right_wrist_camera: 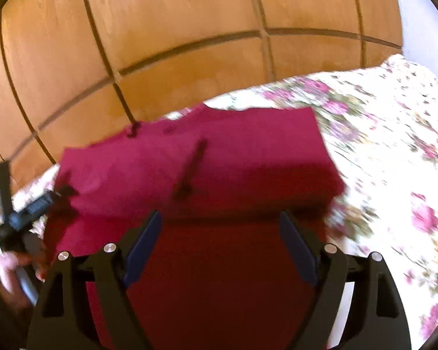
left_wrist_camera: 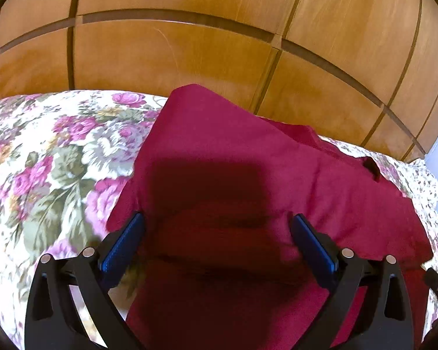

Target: Fold small clothes

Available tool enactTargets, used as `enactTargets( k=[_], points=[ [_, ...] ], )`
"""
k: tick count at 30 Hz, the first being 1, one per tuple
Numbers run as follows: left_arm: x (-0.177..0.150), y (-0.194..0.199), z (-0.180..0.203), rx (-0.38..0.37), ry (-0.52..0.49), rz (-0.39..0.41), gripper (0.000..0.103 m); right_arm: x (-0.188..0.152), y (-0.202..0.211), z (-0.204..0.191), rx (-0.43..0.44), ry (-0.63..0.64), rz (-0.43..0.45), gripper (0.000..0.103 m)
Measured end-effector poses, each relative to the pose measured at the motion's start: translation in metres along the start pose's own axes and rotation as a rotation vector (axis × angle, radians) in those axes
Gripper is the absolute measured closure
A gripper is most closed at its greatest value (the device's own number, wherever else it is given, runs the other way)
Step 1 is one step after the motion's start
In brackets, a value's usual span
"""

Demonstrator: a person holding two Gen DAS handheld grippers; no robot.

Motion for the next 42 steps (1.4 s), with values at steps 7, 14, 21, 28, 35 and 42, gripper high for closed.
enactTargets(
  k=[7, 14, 21, 28, 35, 42],
  points=[
    [-0.042, 0.025, 0.001, -0.07, -0.021, -0.144, 0.004, -0.021, 0.012, 0.039, -0.035, -0.153, -0.099, 0.021],
    [-0.063, 0.055, -0.014, -0.106, 0.011, -0.144, 0.004, -0.041, 0.034, 0.049, -0.048, -0.181, -0.113, 0.021],
    [-0.074, 0.073, -0.022, -0.133, 0.047, -0.144, 0.004, -0.054, 0.055, 0.059, -0.064, -0.191, -0.108, 0.02],
    [-0.091, 0.098, -0.029, -0.174, 0.011, -0.162, 0.004, -0.065, 0.069, 0.063, -0.039, -0.203, -0.119, 0.02],
    [-0.101, 0.115, -0.039, -0.243, -0.031, -0.204, 0.004, -0.08, 0.085, 0.073, 0.036, -0.221, -0.172, 0.022],
    [-0.113, 0.131, -0.053, -0.289, -0.066, -0.247, 0.004, -0.107, 0.099, 0.101, 0.152, -0.417, -0.238, 0.032]
  ],
)
Point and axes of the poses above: each gripper's, at about its wrist camera, not at the fingertips, and y roughly against the way its jaws point, z to its right, x to its top, the point moved 4 cm from there along -y, roughly the way its jaws point, and after that the axes turned 4 degrees about -x, right-handed, at the moved point
